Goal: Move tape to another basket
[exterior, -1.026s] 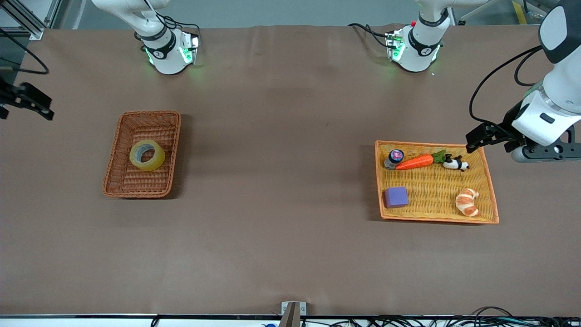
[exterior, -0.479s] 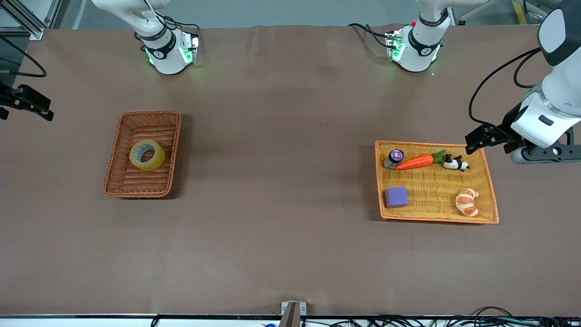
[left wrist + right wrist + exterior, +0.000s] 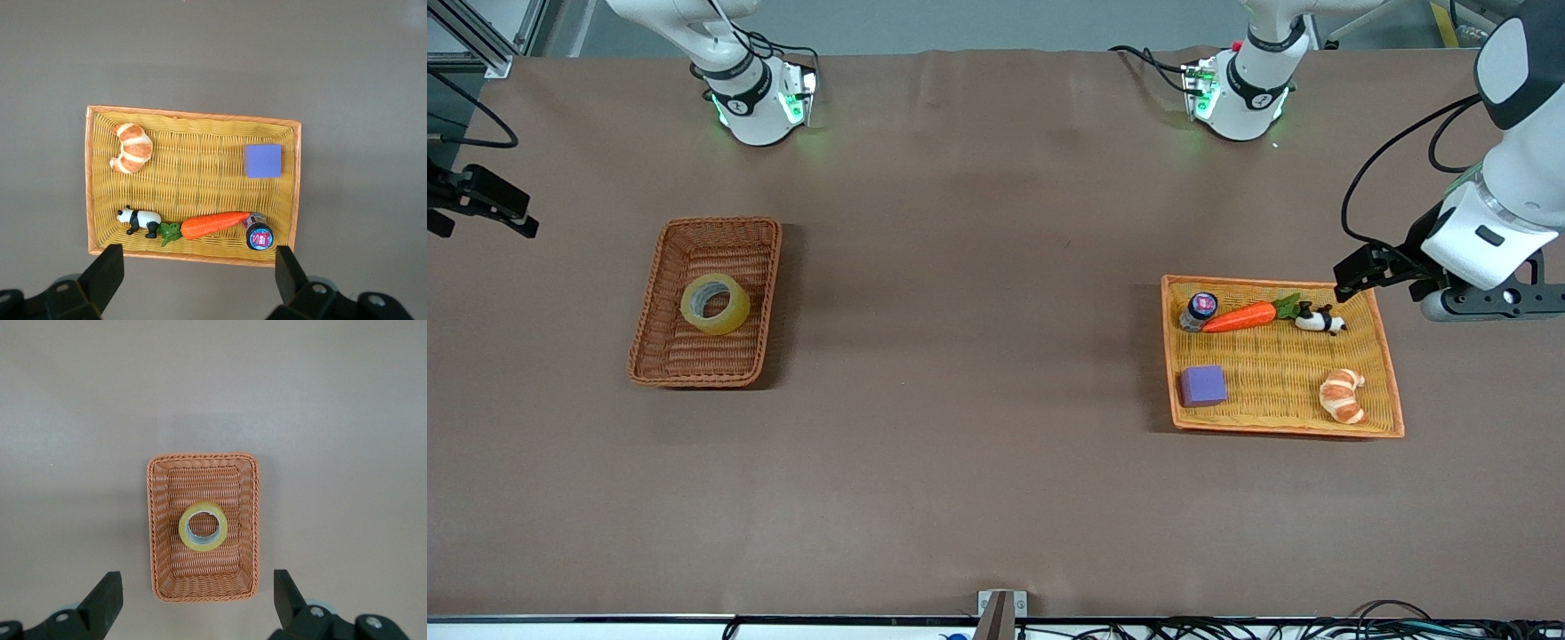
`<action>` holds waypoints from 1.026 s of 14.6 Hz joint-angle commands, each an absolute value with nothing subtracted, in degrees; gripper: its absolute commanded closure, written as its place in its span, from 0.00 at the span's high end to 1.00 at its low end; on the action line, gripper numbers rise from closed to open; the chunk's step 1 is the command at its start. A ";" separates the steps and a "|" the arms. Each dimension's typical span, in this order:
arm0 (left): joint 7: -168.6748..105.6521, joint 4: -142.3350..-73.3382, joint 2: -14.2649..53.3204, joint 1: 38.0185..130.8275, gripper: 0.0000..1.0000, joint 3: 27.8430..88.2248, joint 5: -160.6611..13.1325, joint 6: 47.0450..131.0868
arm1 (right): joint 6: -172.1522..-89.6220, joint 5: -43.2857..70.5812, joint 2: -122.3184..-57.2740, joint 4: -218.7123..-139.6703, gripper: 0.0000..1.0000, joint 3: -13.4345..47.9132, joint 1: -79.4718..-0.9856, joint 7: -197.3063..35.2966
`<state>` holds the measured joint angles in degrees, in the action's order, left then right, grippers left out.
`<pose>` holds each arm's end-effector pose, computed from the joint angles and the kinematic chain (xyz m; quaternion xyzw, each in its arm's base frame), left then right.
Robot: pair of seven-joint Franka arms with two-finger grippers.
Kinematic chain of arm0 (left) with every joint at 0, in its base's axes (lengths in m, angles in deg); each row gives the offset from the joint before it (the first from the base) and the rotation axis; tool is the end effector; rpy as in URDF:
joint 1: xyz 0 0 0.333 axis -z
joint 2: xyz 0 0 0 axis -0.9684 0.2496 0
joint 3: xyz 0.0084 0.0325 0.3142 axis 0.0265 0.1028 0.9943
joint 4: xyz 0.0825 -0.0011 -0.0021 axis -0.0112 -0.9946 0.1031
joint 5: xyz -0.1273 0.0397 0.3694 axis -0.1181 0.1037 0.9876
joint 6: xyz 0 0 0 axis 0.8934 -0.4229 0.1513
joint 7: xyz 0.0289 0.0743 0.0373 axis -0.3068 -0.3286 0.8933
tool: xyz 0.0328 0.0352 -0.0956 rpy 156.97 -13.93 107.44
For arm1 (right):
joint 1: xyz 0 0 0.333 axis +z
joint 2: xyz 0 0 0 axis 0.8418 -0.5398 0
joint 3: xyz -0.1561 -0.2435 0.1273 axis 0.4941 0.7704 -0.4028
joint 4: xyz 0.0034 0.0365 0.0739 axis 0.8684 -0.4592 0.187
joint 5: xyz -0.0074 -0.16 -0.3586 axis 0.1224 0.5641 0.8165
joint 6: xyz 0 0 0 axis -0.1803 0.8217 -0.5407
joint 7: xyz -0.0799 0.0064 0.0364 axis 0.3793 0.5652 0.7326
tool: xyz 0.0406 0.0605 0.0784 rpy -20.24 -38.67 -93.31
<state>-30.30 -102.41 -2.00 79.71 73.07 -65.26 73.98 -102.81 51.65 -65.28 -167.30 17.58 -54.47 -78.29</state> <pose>0.5865 -0.0755 0.5680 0.9995 0.0035 0.0305 0.0103 0.5440 -0.0306 0.6552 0.9999 -0.0060 0.0115 0.0091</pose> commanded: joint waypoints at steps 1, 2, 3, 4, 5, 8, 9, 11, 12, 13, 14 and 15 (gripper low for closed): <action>-30.32 -100.59 -0.56 79.94 1.00 72.93 -63.98 74.29 | -102.81 50.41 -65.37 -166.74 1.00 17.24 -55.31 -77.73; -30.23 -98.41 0.49 80.03 1.00 72.93 -63.81 74.30 | -102.89 50.58 -65.37 -166.65 1.00 17.24 -55.31 -77.73; -30.23 -96.56 1.63 80.03 1.00 72.84 -63.81 74.30 | -103.15 50.67 -65.37 -166.65 1.00 17.24 -55.31 -77.82; -29.97 -96.02 2.16 80.03 1.00 72.84 -63.81 74.30 | -103.42 50.67 -65.37 -166.65 1.00 17.24 -55.31 -77.82; -29.79 -96.01 2.34 80.03 1.00 72.84 -63.81 74.30 | -103.42 50.67 -65.37 -166.65 1.00 17.24 -55.31 -77.82; -29.44 -96.28 2.26 80.03 1.00 72.58 -63.81 73.86 | -103.60 50.67 -65.37 -166.65 1.00 17.33 -55.31 -77.82; -29.44 -96.54 1.82 80.21 1.00 72.58 -63.89 73.51 | -103.60 50.67 -65.37 -166.74 1.00 17.33 -55.31 -77.82; -29.44 -96.81 1.20 80.12 1.00 72.58 -63.89 71.93 | -103.51 50.67 -65.37 -166.74 1.00 17.33 -55.31 -77.73; -29.52 -96.89 0.77 80.03 1.00 72.58 -63.89 71.57 | -103.51 50.67 -65.37 -166.74 1.00 17.33 -55.31 -77.82; -29.52 -97.07 0.59 80.03 1.00 72.58 -63.89 71.48 | -103.51 50.67 -65.37 -166.74 1.00 17.33 -55.31 -77.73; -29.52 -97.07 0.32 80.03 1.00 72.67 -63.89 71.31 | -103.42 50.67 -65.37 -166.74 1.00 17.33 -55.31 -77.73; -30.05 -97.16 0.24 80.03 1.00 72.67 -63.89 71.13 | -103.42 50.67 -65.37 -166.74 1.00 17.33 -55.31 -77.82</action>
<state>-30.29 -97.29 1.27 80.03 72.91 -65.26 72.49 -103.57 51.65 -65.28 -167.26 17.70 -54.48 -78.29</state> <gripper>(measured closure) 0.000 0.000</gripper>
